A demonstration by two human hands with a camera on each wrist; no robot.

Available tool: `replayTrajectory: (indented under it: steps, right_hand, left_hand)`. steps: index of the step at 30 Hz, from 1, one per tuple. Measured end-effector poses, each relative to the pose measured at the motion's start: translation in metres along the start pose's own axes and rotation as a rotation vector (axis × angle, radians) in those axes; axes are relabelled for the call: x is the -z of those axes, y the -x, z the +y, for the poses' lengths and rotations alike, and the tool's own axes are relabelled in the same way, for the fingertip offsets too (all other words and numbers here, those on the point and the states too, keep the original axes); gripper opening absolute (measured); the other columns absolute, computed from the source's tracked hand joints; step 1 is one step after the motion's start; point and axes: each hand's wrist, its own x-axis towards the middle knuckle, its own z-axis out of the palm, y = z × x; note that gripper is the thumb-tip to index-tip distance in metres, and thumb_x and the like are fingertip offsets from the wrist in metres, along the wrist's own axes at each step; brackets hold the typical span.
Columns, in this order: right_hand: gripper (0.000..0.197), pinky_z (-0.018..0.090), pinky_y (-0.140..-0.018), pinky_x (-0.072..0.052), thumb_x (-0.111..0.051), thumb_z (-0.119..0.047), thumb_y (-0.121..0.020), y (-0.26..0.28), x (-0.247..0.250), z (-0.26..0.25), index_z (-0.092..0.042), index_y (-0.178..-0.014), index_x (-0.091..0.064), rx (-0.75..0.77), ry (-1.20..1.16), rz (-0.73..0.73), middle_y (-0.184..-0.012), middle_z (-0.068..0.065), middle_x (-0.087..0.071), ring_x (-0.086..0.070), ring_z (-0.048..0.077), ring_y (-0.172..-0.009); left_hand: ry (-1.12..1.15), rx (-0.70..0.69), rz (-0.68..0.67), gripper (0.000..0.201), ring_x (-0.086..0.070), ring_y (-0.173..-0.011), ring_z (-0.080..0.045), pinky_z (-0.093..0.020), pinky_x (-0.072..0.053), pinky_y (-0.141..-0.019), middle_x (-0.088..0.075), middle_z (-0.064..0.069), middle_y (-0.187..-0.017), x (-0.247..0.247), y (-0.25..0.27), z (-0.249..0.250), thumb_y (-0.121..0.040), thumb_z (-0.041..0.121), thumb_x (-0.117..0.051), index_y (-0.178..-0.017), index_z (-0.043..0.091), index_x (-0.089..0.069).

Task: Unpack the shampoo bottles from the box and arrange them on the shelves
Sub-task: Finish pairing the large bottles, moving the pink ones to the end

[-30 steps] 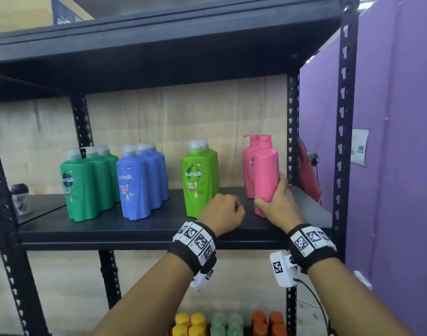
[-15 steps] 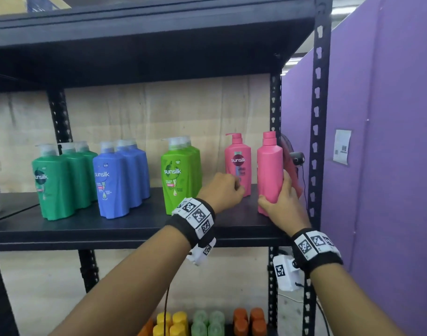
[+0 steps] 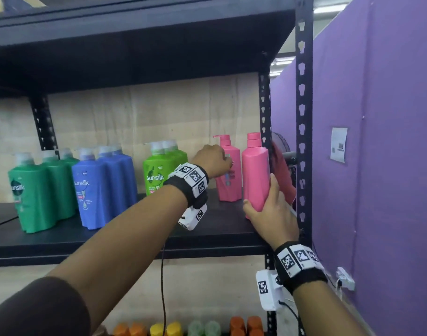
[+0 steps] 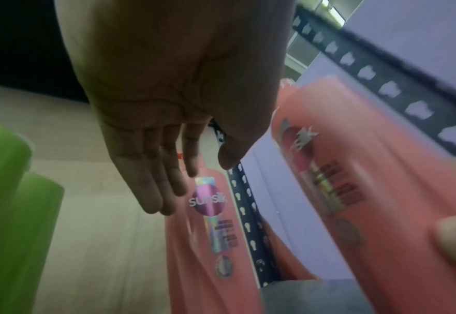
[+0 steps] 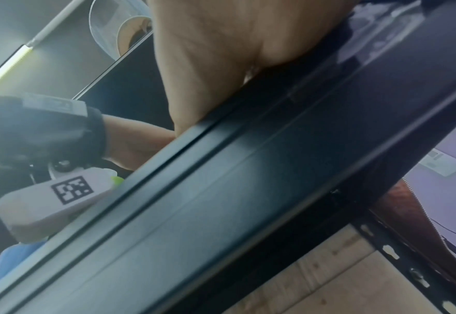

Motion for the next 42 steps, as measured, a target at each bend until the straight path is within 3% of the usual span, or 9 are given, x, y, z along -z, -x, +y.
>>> replayTrajectory:
  steps: [2,5,11,17,23,28,35,38,42]
  right_hand:
    - [0.096,0.044,-0.081,-0.053,-0.059,-0.065,-0.086,0.002,-0.005,0.001,-0.027,-0.158,-0.008,0.022,0.023,0.063,-0.127,0.009,-0.054,-0.063,0.031,-0.109]
    - [0.098,0.043,-0.077,-0.054,-0.058,-0.067,-0.085,-0.002,-0.009,-0.002,-0.026,-0.158,-0.008,0.01,0.038,0.083,-0.125,0.008,-0.055,-0.064,0.029,-0.107]
    - [0.099,0.045,-0.077,-0.054,-0.061,-0.064,-0.084,-0.003,-0.008,-0.004,-0.024,-0.158,-0.009,0.009,0.059,0.08,-0.127,0.009,-0.054,-0.064,0.031,-0.108]
    - [0.099,0.044,-0.077,-0.053,-0.062,-0.062,-0.081,-0.001,-0.011,-0.006,-0.023,-0.159,-0.014,0.001,0.073,0.103,-0.127,0.011,-0.056,-0.064,0.034,-0.109]
    - [0.1,0.042,-0.078,-0.053,-0.059,-0.064,-0.082,-0.003,-0.012,-0.004,-0.024,-0.159,-0.009,0.008,0.092,0.099,-0.13,0.009,-0.054,-0.064,0.032,-0.11]
    - [0.1,0.042,-0.078,-0.054,-0.055,-0.066,-0.083,-0.002,-0.014,-0.004,-0.025,-0.159,-0.005,0.017,0.101,0.105,-0.129,0.006,-0.053,-0.064,0.028,-0.108]
    - [0.1,0.043,-0.084,-0.054,-0.054,-0.067,-0.085,-0.001,-0.008,-0.004,-0.027,-0.16,0.0,-0.002,0.105,0.062,-0.13,0.004,-0.05,-0.062,0.025,-0.111]
    - [0.1,0.042,-0.084,-0.054,-0.056,-0.066,-0.085,0.0,-0.005,-0.005,-0.026,-0.16,-0.003,-0.003,0.113,0.07,-0.129,0.005,-0.052,-0.063,0.026,-0.111]
    - [0.101,0.042,-0.084,-0.053,-0.059,-0.065,-0.085,0.0,-0.004,-0.007,-0.025,-0.16,-0.004,-0.013,0.12,0.06,-0.13,0.008,-0.053,-0.063,0.029,-0.112]
  left_hand:
    - [-0.004,0.051,-0.043,0.041,-0.064,-0.102,-0.034,-0.033,-0.046,-0.079,-0.067,-0.018,-0.115,-0.005,-0.013,-0.005,-0.097,0.042,-0.053,-0.113,0.006,-0.066]
    - [0.079,0.183,-0.05,0.065,-0.058,-0.122,-0.039,-0.041,-0.047,-0.092,-0.053,-0.021,-0.136,-0.012,-0.03,-0.012,-0.097,0.046,-0.058,-0.141,0.002,-0.04]
    - [0.393,0.306,-0.219,0.086,-0.054,-0.13,-0.037,-0.046,-0.052,-0.103,-0.049,-0.018,-0.146,-0.022,-0.048,-0.013,-0.092,0.053,-0.066,-0.153,0.006,-0.027]
    - [0.569,0.313,-0.241,0.117,-0.05,-0.135,-0.035,-0.037,-0.039,-0.111,-0.046,-0.016,-0.148,-0.049,-0.053,-0.009,-0.088,0.039,-0.08,-0.16,0.009,0.008]
    - [0.579,0.237,-0.189,0.099,-0.06,-0.115,-0.03,-0.032,-0.044,-0.092,-0.056,-0.014,-0.127,-0.058,-0.061,-0.016,-0.092,0.035,-0.076,-0.154,0.008,-0.003]
    - [0.376,0.194,-0.284,0.106,-0.06,-0.121,-0.036,-0.038,-0.044,-0.101,-0.055,-0.019,-0.138,-0.058,-0.071,-0.027,-0.092,0.052,-0.07,-0.154,0.007,0.003]
    - [0.37,0.143,-0.309,0.106,-0.062,-0.12,-0.037,-0.045,-0.05,-0.106,-0.05,-0.018,-0.145,-0.051,-0.059,-0.028,-0.092,0.054,-0.069,-0.156,0.009,0.002]
    - [0.388,0.149,-0.285,0.107,-0.065,-0.11,-0.032,-0.036,-0.05,-0.094,-0.06,-0.018,-0.136,-0.044,-0.045,-0.024,-0.09,0.056,-0.071,-0.155,0.011,0.001]
    - [0.431,0.159,-0.289,0.106,-0.062,-0.092,-0.028,-0.036,-0.051,-0.079,-0.061,-0.017,-0.132,-0.037,-0.028,-0.02,-0.089,0.056,-0.072,-0.154,0.015,0.0]
